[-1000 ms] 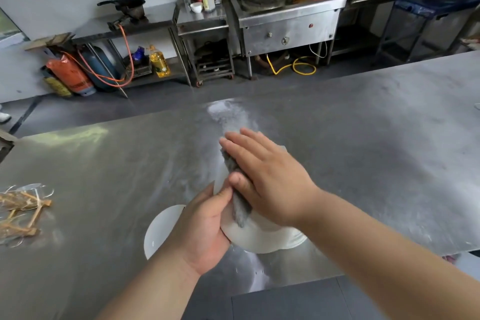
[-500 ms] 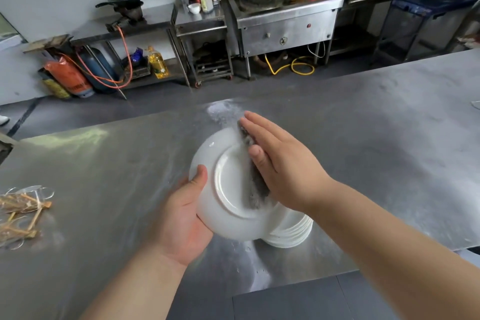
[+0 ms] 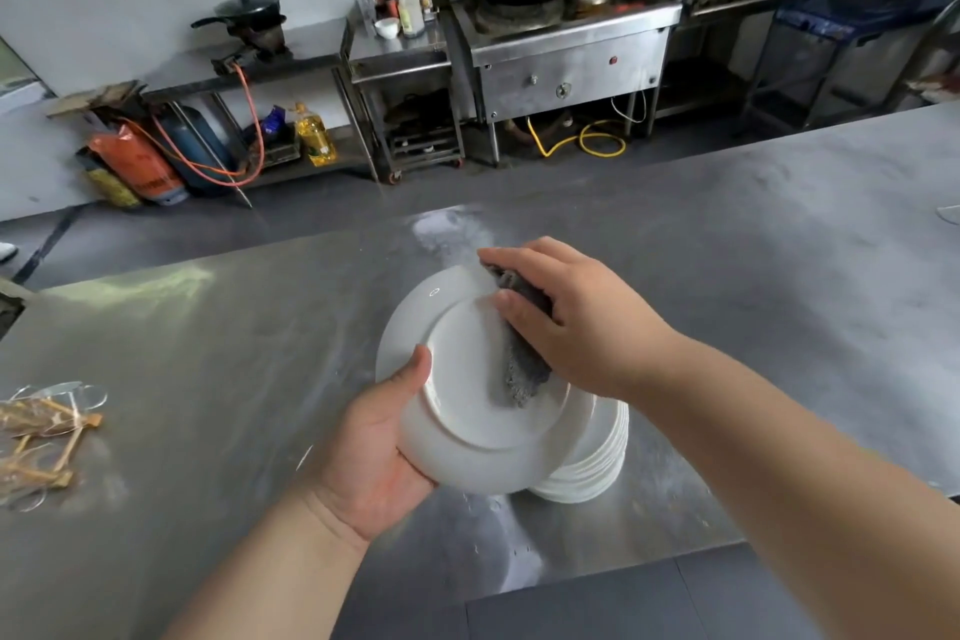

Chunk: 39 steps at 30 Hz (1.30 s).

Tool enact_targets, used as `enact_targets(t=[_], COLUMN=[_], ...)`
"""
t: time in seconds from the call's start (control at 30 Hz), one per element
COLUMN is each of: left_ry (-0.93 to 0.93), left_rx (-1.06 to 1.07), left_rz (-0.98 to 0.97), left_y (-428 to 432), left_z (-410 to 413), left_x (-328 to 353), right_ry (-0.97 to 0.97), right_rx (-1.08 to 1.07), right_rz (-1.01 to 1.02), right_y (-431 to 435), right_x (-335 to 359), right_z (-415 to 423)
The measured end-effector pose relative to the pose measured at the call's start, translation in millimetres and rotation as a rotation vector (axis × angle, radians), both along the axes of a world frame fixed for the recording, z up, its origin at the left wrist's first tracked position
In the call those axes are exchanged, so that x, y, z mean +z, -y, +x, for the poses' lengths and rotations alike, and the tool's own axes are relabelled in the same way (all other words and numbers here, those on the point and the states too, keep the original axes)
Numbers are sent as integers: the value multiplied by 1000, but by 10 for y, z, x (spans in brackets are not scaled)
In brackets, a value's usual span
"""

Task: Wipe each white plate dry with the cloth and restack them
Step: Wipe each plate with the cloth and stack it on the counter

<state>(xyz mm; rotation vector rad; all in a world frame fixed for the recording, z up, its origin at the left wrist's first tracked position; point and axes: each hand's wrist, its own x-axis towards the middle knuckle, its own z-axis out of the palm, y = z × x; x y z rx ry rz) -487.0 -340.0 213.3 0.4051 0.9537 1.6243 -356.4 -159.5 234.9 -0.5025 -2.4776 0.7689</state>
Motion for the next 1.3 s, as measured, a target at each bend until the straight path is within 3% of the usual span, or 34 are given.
enact_targets(t=[0.07, 0.23, 0.47, 0.7, 0.83, 0.93, 1.0, 1.2, 1.3], left_ry=[-1, 33, -16, 100, 218, 138, 79, 107, 109], left_rx=[57, 130, 68, 98, 5, -15, 26, 113, 92], left_rz=[-9, -17, 30, 48, 55, 9, -9, 11, -2], left_y=[-14, -20, -21, -54, 61, 9, -36, -43, -45], left_z=[-1, 35, 123, 233, 35, -75, -69, -141, -92], left_x=[13, -64, -160, -226, -206, -172, -171, -237, -307], right_ry=[-25, -93, -2, -260, -121, 41, 62, -9, 20], right_rx=[-4, -240, -74, -402, -219, 16, 63, -184, -217], right_rz=[28, -214, 15, -384, -296, -148, -61, -107, -44], right_y=[37, 545, 101, 399, -27, -181, -165, 540, 426], right_x=[15, -371, 57, -374, -154, 56, 115, -381, -354], right_z=[0, 144, -3, 26, -5, -110, -149, 85, 38])
